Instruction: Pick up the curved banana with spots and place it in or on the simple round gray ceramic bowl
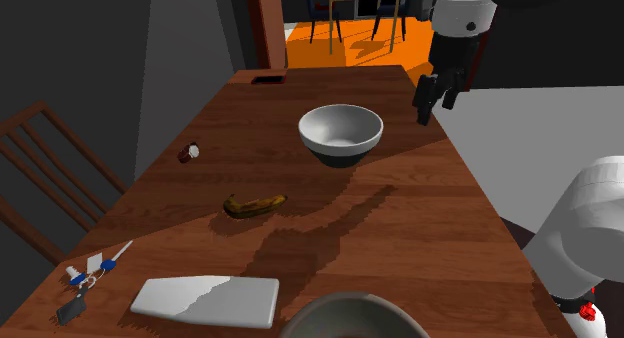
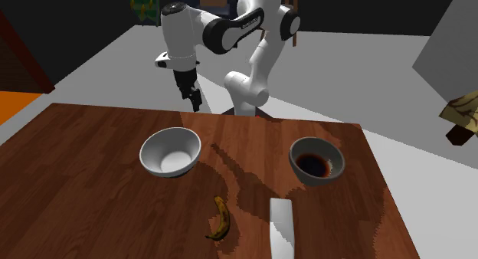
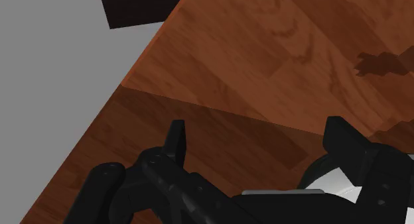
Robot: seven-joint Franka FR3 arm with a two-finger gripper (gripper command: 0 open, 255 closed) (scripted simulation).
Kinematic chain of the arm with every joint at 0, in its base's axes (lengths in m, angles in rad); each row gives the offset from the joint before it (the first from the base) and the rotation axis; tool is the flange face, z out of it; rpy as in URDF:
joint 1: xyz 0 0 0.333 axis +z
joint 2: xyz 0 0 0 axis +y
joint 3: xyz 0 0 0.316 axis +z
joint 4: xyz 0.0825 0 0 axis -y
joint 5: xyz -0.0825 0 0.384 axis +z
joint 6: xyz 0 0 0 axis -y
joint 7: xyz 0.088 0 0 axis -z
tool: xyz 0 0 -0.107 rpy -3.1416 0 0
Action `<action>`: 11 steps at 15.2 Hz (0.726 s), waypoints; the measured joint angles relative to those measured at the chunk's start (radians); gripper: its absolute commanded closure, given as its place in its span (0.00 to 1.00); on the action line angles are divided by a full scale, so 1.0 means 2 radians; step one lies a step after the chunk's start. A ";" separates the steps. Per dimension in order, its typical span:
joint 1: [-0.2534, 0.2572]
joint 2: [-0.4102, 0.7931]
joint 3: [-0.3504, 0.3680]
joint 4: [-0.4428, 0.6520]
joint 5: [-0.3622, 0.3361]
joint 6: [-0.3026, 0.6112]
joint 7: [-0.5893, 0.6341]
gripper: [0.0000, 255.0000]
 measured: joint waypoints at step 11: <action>0.031 0.118 0.078 0.062 0.041 0.051 0.069 0.00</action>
